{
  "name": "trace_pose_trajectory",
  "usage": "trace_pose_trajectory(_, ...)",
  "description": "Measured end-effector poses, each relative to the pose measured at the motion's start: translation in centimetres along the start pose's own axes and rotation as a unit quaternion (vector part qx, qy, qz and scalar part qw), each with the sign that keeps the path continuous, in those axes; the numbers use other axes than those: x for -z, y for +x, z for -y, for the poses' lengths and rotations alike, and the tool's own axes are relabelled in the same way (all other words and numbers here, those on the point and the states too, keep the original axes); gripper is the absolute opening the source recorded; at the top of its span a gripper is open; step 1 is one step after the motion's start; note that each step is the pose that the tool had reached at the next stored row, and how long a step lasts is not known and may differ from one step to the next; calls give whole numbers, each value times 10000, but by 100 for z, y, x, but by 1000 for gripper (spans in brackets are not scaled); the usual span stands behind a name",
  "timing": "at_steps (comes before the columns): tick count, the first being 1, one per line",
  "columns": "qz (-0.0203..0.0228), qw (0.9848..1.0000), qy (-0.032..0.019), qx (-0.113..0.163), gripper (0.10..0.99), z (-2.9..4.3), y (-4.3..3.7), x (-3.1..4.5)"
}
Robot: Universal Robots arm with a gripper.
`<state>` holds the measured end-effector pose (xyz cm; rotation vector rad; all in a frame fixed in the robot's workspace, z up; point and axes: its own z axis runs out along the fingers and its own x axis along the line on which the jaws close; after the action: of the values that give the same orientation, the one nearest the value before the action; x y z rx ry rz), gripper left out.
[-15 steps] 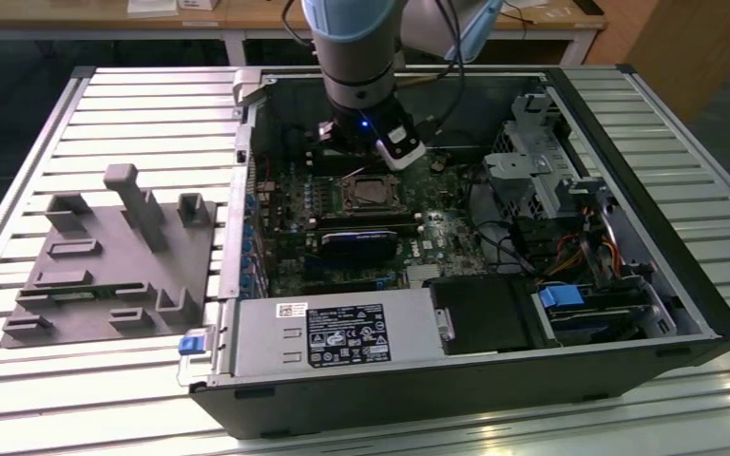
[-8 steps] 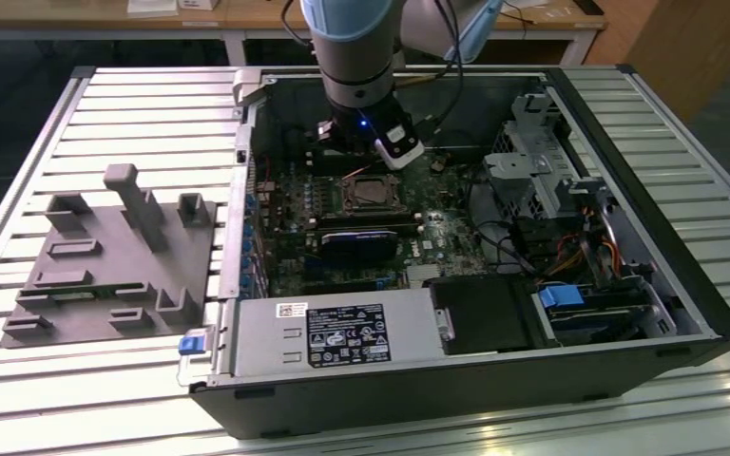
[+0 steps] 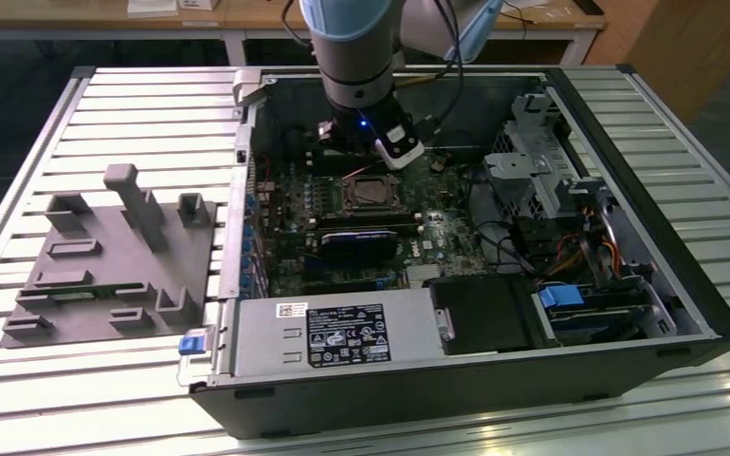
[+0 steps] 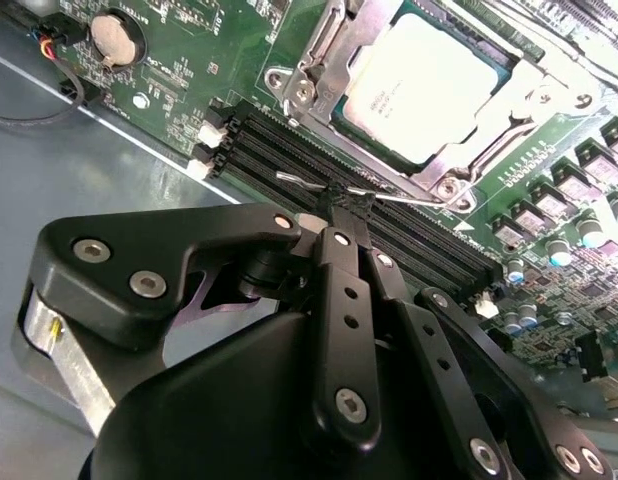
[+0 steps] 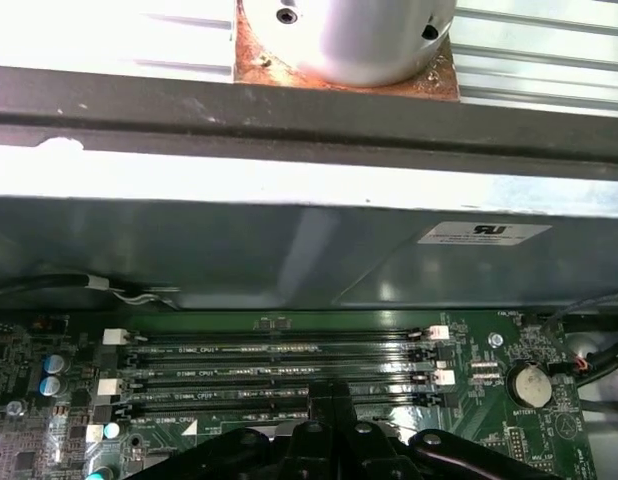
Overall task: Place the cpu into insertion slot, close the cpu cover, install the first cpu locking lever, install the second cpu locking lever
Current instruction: 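Install the first cpu locking lever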
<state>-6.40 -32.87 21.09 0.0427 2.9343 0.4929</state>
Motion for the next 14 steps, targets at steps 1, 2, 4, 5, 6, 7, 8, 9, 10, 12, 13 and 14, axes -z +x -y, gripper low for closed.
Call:
trace_pose_trajectory(1,33,10000,19,-8,102,1,0,-2)
trace_pose_trajectory(2,60,10000,34,-21,102,2,1,-3)
trace_pose_trajectory(4,103,9999,50,-62,102,2,4,-6)
trace_pose_trajectory(5,122,9999,57,-89,102,1,6,-7)
trace_pose_trajectory(6,142,9998,64,-119,102,1,6,-10)
trace_pose_trajectory(7,164,9997,77,-152,102,1,7,-12)
trace_pose_trajectory(8,184,9996,91,-182,102,2,7,-14)
trace_pose_trajectory(9,204,9995,103,-211,102,3,8,-16)
trace_pose_trajectory(10,223,9994,116,-236,102,3,9,-18)
trace_pose_trajectory(12,260,9992,139,-279,102,3,11,-22)
trace_pose_trajectory(13,278,9991,148,-299,102,2,15,-23)
trace_pose_trajectory(14,294,9989,155,-316,102,1,19,-23)
